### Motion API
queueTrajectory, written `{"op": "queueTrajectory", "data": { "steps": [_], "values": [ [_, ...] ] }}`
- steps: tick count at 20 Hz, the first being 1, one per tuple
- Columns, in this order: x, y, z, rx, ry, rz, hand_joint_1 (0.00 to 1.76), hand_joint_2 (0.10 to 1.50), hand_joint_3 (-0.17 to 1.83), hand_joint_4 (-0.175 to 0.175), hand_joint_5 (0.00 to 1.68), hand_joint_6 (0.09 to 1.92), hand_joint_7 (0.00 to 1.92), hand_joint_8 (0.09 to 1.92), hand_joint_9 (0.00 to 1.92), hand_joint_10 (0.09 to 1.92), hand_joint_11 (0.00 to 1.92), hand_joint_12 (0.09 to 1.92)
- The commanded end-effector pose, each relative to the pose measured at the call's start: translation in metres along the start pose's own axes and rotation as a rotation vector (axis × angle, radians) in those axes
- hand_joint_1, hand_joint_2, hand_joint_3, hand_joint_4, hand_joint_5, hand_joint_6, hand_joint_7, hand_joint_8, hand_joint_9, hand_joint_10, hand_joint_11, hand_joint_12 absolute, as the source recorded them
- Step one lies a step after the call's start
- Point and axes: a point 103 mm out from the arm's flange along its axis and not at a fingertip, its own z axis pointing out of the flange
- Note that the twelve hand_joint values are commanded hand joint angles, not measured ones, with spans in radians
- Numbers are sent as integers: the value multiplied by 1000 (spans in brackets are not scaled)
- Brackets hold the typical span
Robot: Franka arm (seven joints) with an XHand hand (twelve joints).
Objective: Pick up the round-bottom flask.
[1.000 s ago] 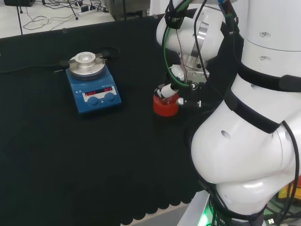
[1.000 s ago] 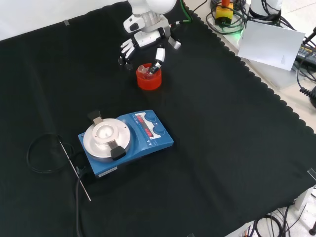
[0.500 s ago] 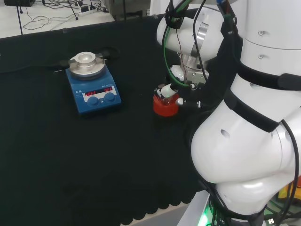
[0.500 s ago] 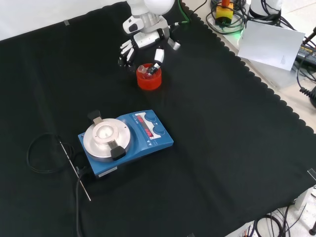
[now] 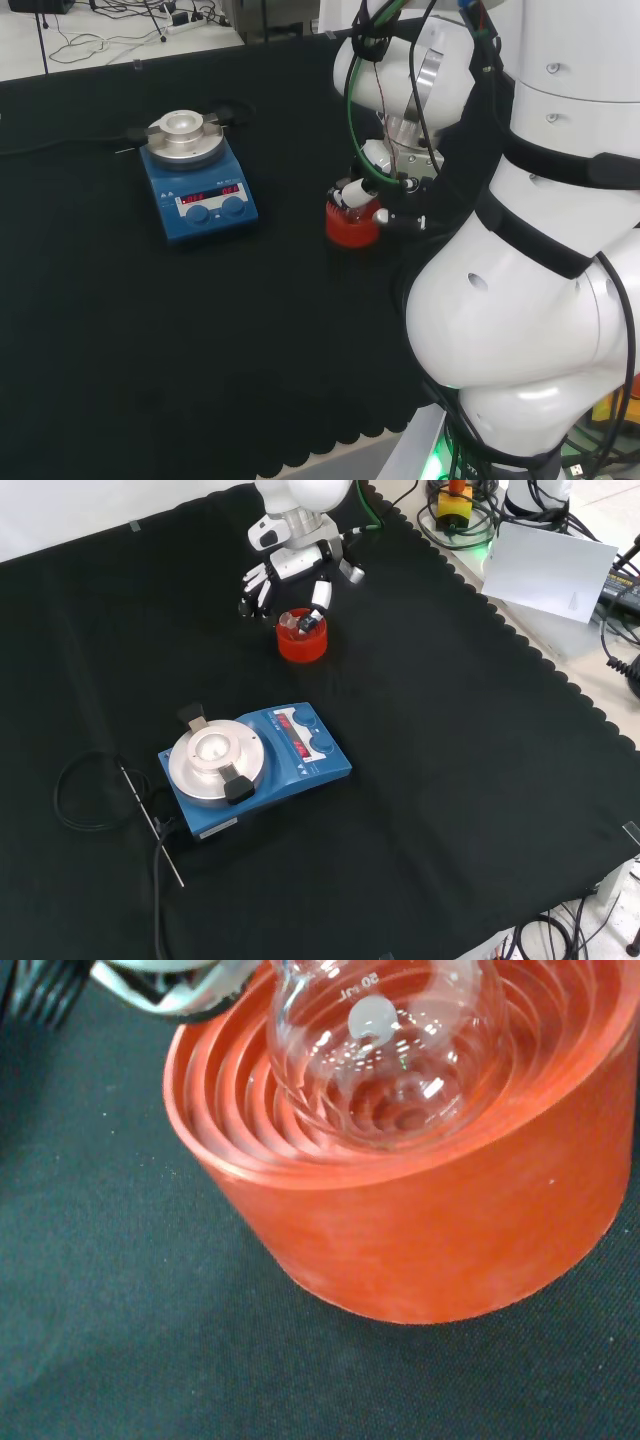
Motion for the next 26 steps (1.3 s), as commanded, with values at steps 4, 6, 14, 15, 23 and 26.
{"op": "queueTrajectory", "data": {
  "steps": [4, 6, 14, 15, 23, 26],
  "values": [
    [1, 2, 1, -3, -12, 2, 770, 669, 533, -113, 799, 899, 217, 746, 461, 731, 132, 1423],
    [1, 3, 1, -8, -12, 1, 772, 682, 537, -114, 807, 901, 219, 747, 465, 731, 134, 1423],
    [3, 5, 0, -14, -25, 4, 785, 782, 538, -115, 898, 831, 243, 744, 492, 718, 150, 1415],
    [3, 4, 1, -13, -29, 3, 789, 795, 536, -113, 925, 818, 249, 743, 498, 715, 154, 1414],
    [3, 0, -4, -31, -10, -16, 981, 727, 743, 174, 1147, 1109, 322, 723, 565, 670, 191, 1396],
    [8, 0, -10, -28, 15, -33, 878, 821, 630, 174, 1264, 1203, 353, 733, 591, 666, 209, 1394]
  ]
}}
